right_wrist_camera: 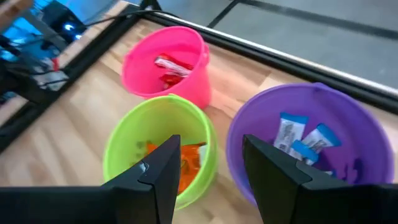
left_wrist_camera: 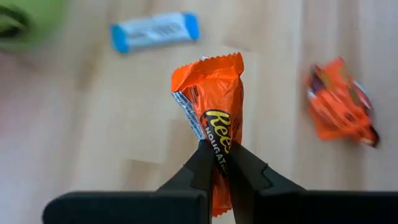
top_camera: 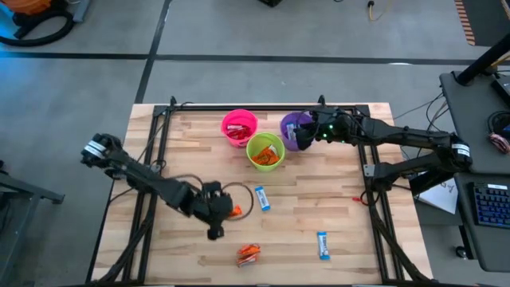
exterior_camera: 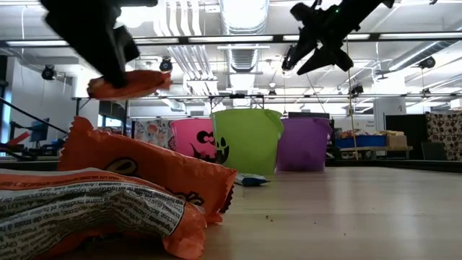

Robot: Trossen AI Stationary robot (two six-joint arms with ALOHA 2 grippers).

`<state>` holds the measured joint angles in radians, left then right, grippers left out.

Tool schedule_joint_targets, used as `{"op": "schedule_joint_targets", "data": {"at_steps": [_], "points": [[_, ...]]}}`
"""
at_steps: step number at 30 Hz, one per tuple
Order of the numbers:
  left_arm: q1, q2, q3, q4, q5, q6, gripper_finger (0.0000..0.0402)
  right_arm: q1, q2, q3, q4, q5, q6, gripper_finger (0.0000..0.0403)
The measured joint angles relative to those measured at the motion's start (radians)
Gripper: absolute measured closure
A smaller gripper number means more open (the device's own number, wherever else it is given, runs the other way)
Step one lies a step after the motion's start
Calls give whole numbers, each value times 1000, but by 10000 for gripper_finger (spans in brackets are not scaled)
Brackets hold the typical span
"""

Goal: Sort candy
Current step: Put the orange candy into the green bin

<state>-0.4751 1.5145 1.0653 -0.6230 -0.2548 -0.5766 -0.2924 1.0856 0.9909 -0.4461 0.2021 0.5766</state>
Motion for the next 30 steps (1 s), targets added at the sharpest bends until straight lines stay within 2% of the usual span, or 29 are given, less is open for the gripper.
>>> {"op": "schedule_joint_targets", "data": {"at_steps": [4,9,16,19,23,30], "points": [[100,-83,0,-18,-25,112,394,0,-27,0,-3,-50,32,238],[277,-146,0,57,-30,236,394,1,-48,0,-6,-108,68,239],[519,-122,0,315,-26,393,394,17,-49,0,-12,-128,105,239],[595,-92,0,362,2,413,394,26,-44,0,-15,-127,110,239],[652,-49,0,391,54,435,394,29,-44,0,-20,-127,118,239],[656,-3,0,414,67,482,394,29,-44,0,-24,-124,123,239]]}}
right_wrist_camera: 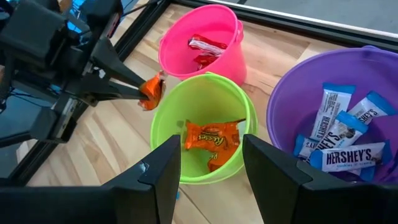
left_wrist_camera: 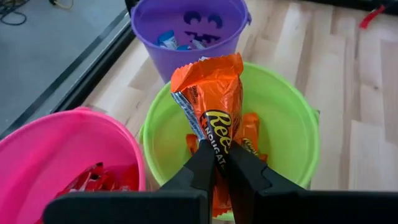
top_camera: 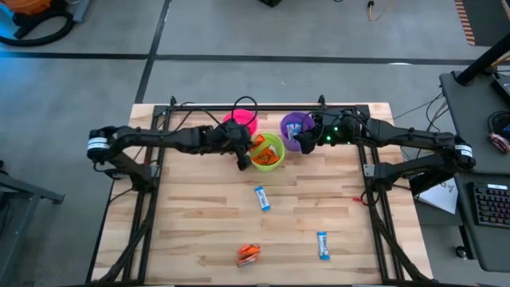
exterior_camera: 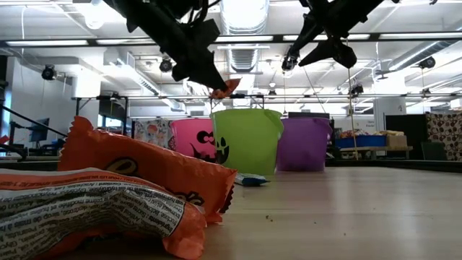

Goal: Sort candy
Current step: Put the orange candy into the green bin

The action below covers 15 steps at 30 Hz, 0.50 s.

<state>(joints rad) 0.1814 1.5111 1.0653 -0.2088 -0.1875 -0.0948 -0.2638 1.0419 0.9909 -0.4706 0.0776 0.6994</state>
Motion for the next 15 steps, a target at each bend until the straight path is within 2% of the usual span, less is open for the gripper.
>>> {"op": "schedule_joint_targets", "data": {"at_steps": [8,15], "points": [[0,5,0,42,17,-4,388,0,1,0,0,1,0,239],[0,5,0,49,16,-10,329,0,1,0,0,1,10,239]]}}
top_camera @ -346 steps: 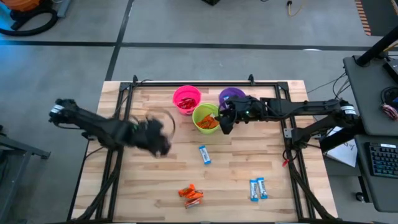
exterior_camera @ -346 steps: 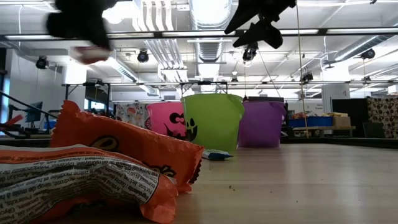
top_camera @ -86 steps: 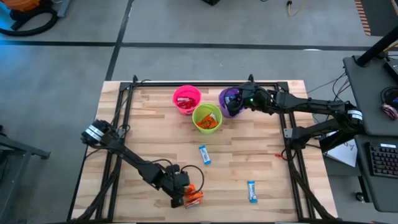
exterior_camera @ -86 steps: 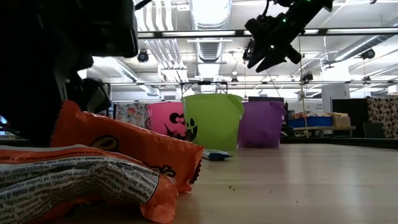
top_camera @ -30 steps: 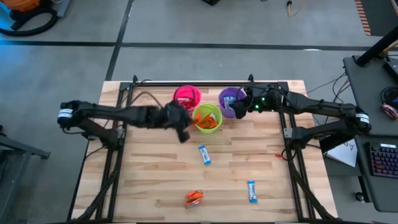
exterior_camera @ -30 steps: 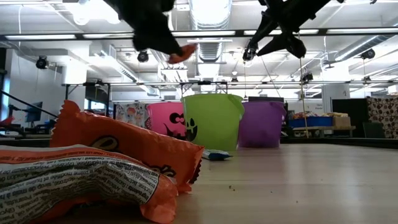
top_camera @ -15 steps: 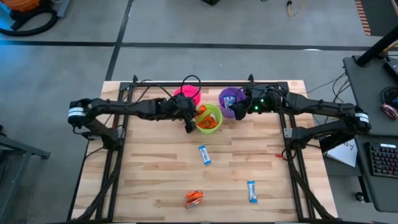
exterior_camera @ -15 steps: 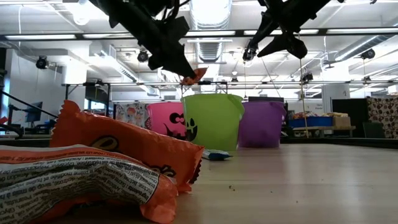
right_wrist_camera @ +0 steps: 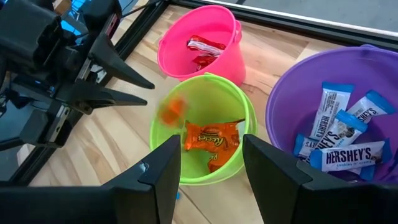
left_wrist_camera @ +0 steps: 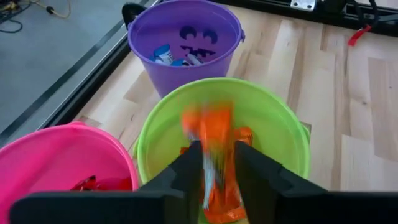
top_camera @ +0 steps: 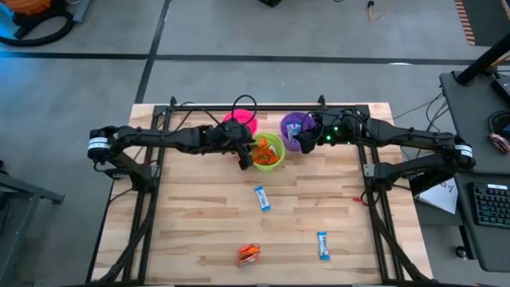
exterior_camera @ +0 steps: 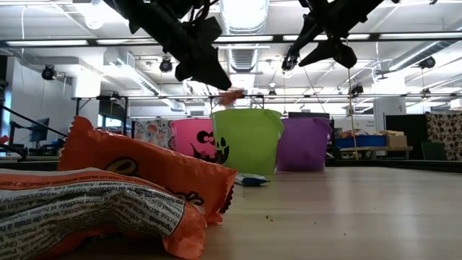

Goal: Sort candy
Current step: Put the orange candy into the green bin, then put the blue candy into the violet bin

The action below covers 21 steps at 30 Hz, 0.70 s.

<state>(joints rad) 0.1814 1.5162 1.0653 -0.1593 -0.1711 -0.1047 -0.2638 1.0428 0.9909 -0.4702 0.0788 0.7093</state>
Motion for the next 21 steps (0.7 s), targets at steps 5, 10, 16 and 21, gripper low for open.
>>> {"op": "schedule_joint_targets", "data": {"at_steps": [5,10,16,21], "points": [[0,-2,0,-2,0,-12,278,1,0,0,0,0,30,239],[-5,-30,0,-6,6,-13,250,34,0,0,0,-8,82,239],[-20,-134,0,-7,24,-13,244,126,0,0,-4,-35,177,244],[-38,-229,0,-16,24,-15,246,226,11,0,-3,-37,287,261]]}}
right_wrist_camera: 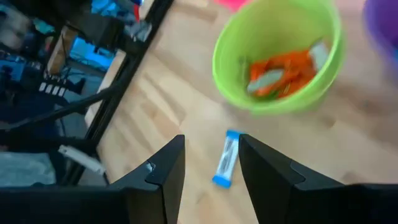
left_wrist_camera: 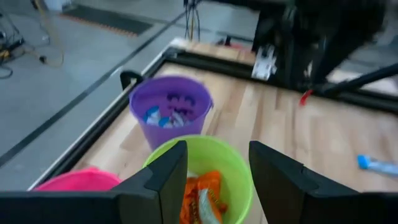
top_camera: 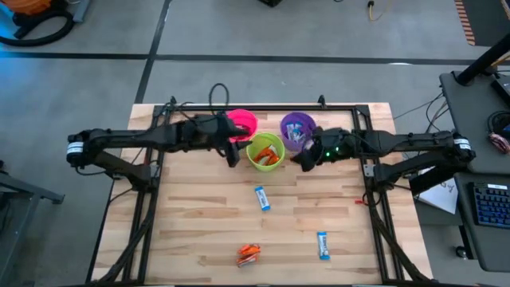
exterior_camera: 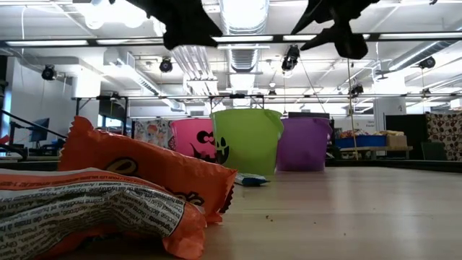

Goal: Sort candy
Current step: Put the blue candy into the violet bin

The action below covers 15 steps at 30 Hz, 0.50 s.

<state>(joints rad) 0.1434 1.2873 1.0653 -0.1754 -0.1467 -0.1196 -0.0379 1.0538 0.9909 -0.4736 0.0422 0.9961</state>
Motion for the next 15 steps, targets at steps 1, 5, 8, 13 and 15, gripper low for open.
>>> {"op": "schedule_joint_targets", "data": {"at_steps": [1,5,8,13,15], "points": [[-5,-17,0,0,0,-3,247,20,6,0,0,1,21,263],[-26,-65,0,-8,0,-23,247,92,61,0,0,1,97,265],[-45,-88,0,-12,0,-31,247,141,121,0,-1,2,150,266],[-74,-108,0,-45,0,-47,247,193,202,0,-1,-15,249,266],[-83,-112,0,-66,0,-48,247,210,226,0,-20,-64,294,266]]}}
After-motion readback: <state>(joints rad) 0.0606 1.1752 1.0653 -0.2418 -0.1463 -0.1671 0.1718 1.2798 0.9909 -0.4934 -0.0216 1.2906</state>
